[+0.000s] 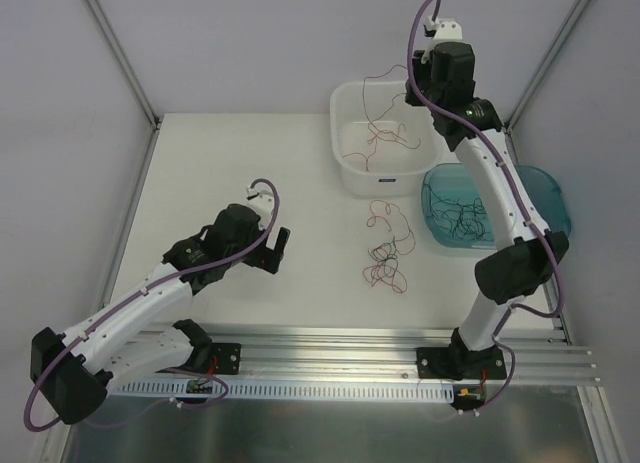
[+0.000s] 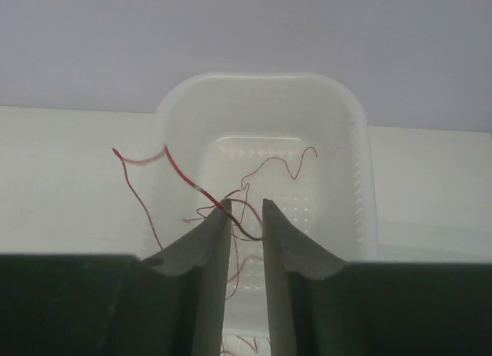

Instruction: Untangle the cables

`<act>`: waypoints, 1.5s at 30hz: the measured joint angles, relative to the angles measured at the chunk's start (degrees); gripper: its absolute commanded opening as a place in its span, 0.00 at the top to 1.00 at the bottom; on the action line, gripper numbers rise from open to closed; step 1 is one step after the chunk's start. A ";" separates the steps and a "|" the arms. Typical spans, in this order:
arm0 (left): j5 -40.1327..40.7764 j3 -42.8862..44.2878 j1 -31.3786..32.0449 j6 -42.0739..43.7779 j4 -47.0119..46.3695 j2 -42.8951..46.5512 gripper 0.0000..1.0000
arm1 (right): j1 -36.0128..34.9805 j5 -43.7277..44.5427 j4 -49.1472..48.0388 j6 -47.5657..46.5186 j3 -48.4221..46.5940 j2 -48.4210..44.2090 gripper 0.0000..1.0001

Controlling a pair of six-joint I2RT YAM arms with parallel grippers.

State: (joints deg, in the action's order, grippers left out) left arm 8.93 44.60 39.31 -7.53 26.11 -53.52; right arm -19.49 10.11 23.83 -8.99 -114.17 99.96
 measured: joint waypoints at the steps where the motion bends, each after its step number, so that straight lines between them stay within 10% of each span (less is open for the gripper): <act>1: 0.46 -0.59 0.00 -0.02 -0.57 -0.46 0.01 | 0.33 0.28 -0.37 0.42 -0.85 1.53 0.58; 9: 0.68 -0.85 -0.02 -0.04 -3.61 -4.96 0.01 | 1.14 1.09 -0.79 2.67 3.06 4.63 0.25; 32: -6.80 -0.83 -0.02 -2.69 -4.44 -7.32 0.01 | -3.82 -13.97 7.50 16.13 65.33 -25.53 0.30; 45: -9.38 -2.69 -0.02 -11.13 -4.42 -0.74 0.01 | -28.89 -16.26 -5.42 29.27 55.32 -5.51 0.32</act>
State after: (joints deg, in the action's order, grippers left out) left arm -0.45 41.91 39.29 -18.65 21.69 -54.26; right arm -48.38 -6.15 18.41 20.27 -58.85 94.45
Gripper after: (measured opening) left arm 0.992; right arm 0.676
